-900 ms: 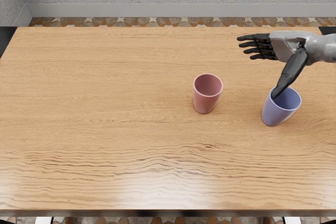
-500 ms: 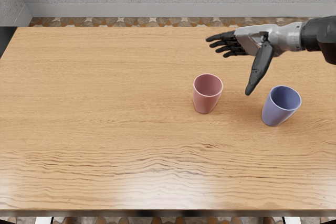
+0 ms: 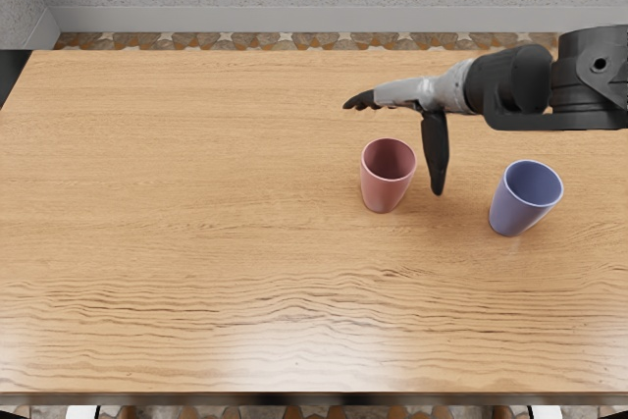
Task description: Pick up cup and place in cup with right hand
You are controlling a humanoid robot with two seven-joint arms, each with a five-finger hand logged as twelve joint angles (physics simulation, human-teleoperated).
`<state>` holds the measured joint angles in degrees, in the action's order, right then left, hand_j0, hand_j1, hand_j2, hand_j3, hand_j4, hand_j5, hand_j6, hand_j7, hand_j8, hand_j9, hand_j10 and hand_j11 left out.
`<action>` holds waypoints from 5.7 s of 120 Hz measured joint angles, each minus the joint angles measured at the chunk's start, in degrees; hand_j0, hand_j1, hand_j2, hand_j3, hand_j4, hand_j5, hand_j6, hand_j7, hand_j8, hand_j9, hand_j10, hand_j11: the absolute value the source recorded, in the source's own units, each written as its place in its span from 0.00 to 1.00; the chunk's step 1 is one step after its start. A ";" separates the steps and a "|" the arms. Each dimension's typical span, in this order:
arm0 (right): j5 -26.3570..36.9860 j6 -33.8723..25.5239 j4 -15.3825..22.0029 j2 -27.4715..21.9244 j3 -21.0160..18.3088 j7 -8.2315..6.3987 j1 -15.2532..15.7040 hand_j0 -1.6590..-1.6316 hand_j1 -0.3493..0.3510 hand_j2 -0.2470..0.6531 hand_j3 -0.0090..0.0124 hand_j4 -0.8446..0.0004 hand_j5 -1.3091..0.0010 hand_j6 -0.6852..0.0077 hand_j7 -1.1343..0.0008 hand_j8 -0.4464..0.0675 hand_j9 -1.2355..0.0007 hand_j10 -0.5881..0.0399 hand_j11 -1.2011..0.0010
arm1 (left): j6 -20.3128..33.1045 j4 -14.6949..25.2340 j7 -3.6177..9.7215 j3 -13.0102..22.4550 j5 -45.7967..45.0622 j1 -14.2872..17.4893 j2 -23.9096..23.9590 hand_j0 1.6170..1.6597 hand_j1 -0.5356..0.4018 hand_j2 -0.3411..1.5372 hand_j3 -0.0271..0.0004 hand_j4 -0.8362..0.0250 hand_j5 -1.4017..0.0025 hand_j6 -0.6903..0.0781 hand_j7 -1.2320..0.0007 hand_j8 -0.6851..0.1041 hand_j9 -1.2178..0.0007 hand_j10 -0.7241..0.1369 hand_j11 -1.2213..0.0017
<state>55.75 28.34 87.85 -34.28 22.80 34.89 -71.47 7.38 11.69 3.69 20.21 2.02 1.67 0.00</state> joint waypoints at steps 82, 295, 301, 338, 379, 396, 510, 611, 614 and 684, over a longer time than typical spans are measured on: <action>8.14 -11.91 -4.97 6.64 -3.81 0.11 5.58 0.04 0.05 0.27 0.42 0.96 0.97 0.94 0.96 0.80 0.97 0.88 0.96 | 0.00 0.00 0.00 0.00 0.00 0.00 0.00 0.96 0.94 0.18 0.99 0.97 1.00 0.90 1.00 0.87 1.00 0.84 1.00; 7.59 -16.07 0.86 2.26 0.92 0.11 9.41 0.08 0.56 0.24 0.42 0.56 0.62 0.44 0.57 0.26 0.60 0.34 0.59 | 0.00 0.00 0.00 0.00 0.00 0.00 0.00 0.96 0.94 0.18 0.99 0.97 1.00 0.90 1.00 0.87 1.00 0.84 1.00; 7.51 -15.82 2.28 0.79 1.58 0.11 9.18 0.07 0.57 0.28 0.42 0.56 0.62 0.45 0.57 0.23 0.60 0.34 0.59 | 0.00 0.00 0.00 0.00 0.00 0.00 0.00 0.96 0.94 0.18 0.99 0.97 1.00 0.90 1.00 0.87 1.00 0.84 1.00; 5.87 -14.31 10.99 -8.65 5.30 0.11 8.70 0.04 0.60 0.32 0.42 0.55 0.62 0.44 0.57 0.20 0.60 0.33 0.59 | 0.00 0.00 0.00 0.00 0.00 0.00 0.00 0.96 0.94 0.18 0.99 0.97 1.00 0.90 1.00 0.87 1.00 0.84 1.00; -1.82 -4.35 11.70 -14.58 12.76 0.11 8.72 0.05 0.65 0.46 0.43 0.47 0.55 0.37 0.49 0.23 0.53 0.35 0.51 | 0.00 0.00 0.00 0.00 0.00 0.00 0.00 0.96 0.94 0.18 0.99 0.97 1.00 0.90 1.00 0.87 1.00 0.84 1.00; -5.24 0.74 11.73 -17.29 16.72 0.12 8.81 0.06 0.65 0.47 0.40 0.46 0.54 0.37 0.48 0.24 0.52 0.36 0.51 | 0.00 0.00 0.00 0.00 0.00 0.00 0.00 0.96 0.94 0.18 0.99 0.97 1.00 0.90 1.00 0.87 1.00 0.84 1.00; -13.75 6.69 8.35 -30.53 20.89 0.11 12.54 0.06 0.63 0.42 0.42 0.49 0.57 0.37 0.51 0.22 0.55 0.34 0.53 | 0.00 0.00 0.00 -0.01 0.00 0.00 0.00 0.96 0.94 0.18 0.98 0.97 1.00 0.90 1.00 0.87 1.00 0.84 1.00; -8.63 6.67 4.27 -26.68 20.94 0.11 15.90 0.06 0.63 0.42 0.41 0.48 0.57 0.37 0.51 0.22 0.55 0.34 0.54 | 0.00 0.00 0.00 -0.01 0.00 0.00 0.00 0.96 0.94 0.18 0.98 0.97 1.00 0.90 1.00 0.87 1.00 0.84 1.00; -8.60 6.67 4.27 -26.67 20.95 0.11 15.97 0.06 0.63 0.42 0.41 0.48 0.57 0.37 0.51 0.22 0.55 0.34 0.54 | 0.00 0.00 0.00 -0.01 0.00 0.00 0.00 0.96 0.94 0.18 0.98 0.97 1.00 0.90 1.00 0.87 1.00 0.84 1.00; -12.00 6.69 4.14 -24.44 21.21 0.11 16.14 0.04 0.16 0.29 0.42 0.87 0.90 0.83 0.88 0.68 0.89 0.78 0.89 | 0.00 0.00 0.00 -0.01 0.01 0.00 0.00 0.96 0.94 0.18 0.98 0.97 1.00 0.90 1.00 0.87 1.00 0.84 1.00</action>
<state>43.75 35.03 91.99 -58.72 44.00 35.00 -55.33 7.38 11.69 3.69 20.20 2.03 1.67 0.00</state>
